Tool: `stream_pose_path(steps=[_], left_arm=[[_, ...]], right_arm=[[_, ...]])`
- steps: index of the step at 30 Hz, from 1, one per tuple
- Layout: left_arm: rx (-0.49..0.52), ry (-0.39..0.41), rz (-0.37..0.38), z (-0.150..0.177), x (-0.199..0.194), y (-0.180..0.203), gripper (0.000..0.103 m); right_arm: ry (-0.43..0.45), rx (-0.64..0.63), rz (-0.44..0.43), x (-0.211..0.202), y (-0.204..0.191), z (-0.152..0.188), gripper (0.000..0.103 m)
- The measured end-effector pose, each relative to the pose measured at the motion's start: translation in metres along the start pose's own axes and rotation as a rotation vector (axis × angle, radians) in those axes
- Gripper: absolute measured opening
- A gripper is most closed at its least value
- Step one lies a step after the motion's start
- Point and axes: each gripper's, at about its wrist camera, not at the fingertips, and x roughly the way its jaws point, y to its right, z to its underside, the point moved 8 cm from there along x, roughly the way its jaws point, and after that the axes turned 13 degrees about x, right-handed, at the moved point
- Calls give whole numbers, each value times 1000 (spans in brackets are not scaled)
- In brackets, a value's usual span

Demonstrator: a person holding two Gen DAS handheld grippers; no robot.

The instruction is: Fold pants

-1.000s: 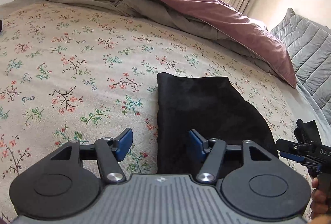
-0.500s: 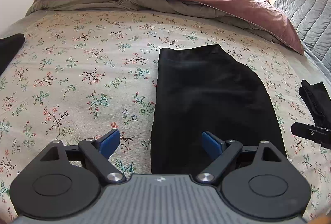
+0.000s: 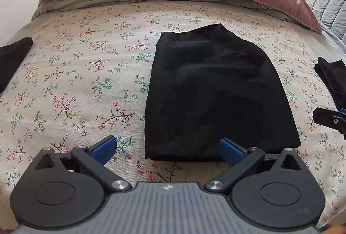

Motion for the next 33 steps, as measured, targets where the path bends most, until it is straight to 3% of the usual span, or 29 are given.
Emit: stream_pose_path(steps=[9, 33], left_arm=[[27, -2, -14, 2, 5, 6, 103], [35, -1, -19, 3, 8, 13, 103]], right_arm=[[-23, -111, 61, 10, -9, 19, 100], [-56, -108, 64, 20, -5, 27, 101]])
